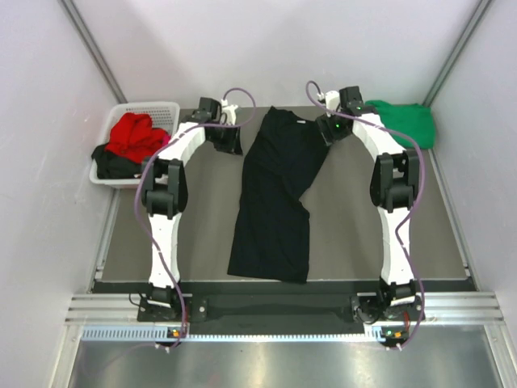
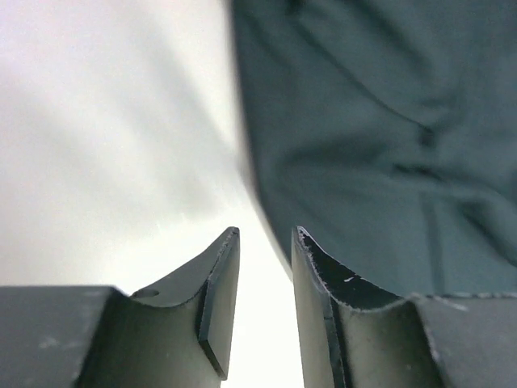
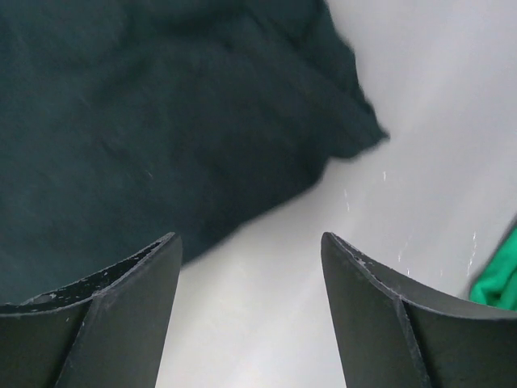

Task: Fold and stack the t-shirts
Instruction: Fold the tshirt

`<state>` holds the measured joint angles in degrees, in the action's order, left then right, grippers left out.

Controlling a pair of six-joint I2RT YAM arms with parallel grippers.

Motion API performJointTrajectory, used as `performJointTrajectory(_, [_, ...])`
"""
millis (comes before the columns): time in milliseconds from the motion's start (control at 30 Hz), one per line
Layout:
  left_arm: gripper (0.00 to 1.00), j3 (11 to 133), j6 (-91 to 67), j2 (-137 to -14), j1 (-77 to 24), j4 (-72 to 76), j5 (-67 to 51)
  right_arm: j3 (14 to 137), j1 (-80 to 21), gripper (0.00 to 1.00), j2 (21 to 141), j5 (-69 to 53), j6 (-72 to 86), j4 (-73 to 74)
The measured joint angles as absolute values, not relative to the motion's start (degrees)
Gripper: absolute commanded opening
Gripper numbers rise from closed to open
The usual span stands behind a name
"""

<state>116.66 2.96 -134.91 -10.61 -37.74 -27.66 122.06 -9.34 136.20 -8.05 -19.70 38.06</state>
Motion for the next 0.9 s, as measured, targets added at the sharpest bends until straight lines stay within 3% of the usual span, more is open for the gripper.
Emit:
performJointTrajectory(167, [0.36, 110.5, 3.66, -121.93, -11.57, -41.12, -29.76, 124.77, -10.76, 0.69, 137.34, -7.9, -18.83, 36.6])
performJointTrajectory(333, [0.34, 107.83, 8.29, -114.5, -19.2, -48.51, -34.37, 126.45, -11.35, 0.69, 139.65, -5.8, -18.63, 35.22])
performJointTrajectory(567, [0.31, 103.74, 17.15, -115.0, -33.32, -59.86, -41.1, 128.14, -11.4, 0.7, 143.44, -5.26, -18.15, 35.11])
performJointTrajectory(900, [0.31, 100.42, 21.19, -117.6, -37.8, -62.19, -39.77, 139.44, -11.05, 0.82, 150.12, -6.15, -18.65, 36.01])
